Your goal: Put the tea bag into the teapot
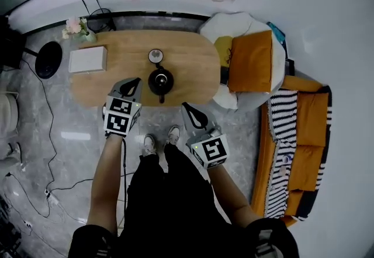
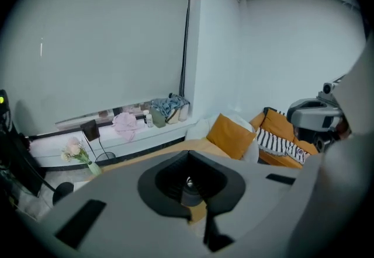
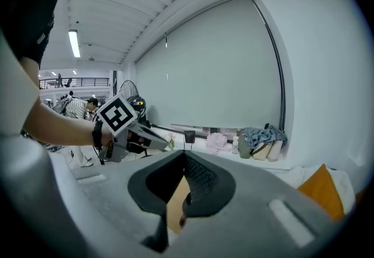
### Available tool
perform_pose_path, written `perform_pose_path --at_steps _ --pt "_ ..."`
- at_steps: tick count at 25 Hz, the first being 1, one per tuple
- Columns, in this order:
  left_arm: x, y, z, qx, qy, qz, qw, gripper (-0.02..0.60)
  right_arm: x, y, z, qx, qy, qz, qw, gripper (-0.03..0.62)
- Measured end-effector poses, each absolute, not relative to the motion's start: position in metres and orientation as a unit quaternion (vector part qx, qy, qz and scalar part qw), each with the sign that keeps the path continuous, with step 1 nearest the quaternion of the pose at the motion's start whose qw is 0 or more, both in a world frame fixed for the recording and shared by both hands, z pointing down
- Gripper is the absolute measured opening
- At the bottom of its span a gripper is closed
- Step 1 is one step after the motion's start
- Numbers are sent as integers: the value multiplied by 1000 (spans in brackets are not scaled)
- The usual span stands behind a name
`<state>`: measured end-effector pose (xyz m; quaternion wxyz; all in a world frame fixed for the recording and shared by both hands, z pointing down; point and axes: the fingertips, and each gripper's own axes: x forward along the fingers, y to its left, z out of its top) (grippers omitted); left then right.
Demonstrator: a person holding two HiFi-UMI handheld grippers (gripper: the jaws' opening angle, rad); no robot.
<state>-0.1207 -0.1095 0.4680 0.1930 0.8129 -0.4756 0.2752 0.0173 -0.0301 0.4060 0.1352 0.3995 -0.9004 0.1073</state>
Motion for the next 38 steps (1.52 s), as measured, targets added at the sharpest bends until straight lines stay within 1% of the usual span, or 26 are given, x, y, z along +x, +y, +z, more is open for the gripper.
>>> perform_pose_path --at_steps 4,10,18,22,27,36,38 --pt "-131 -102 420 818 -496 241 166 8 24 -34 376 413 -899 80 123 5" --pt "-128 -87 355 826 -514 213 89 8 50 -43 343 433 -894 48 103 5" --pt "-142 -50 304 829 -527 180 45 8 77 -43 318 461 -883 37 82 5" --pt "-153 -48 280 826 -539 161 18 8 87 -49 308 472 -879 37 65 5" --pt "-166 -45 257 823 -553 127 16 8 103 -55 287 485 -873 30 44 5" --pt "-181 -37 205 804 -589 59 -52 8 154 -61 262 531 -847 23 11 5" --pt "-185 -32 195 795 -601 48 -57 8 163 -64 261 539 -842 26 8 5"
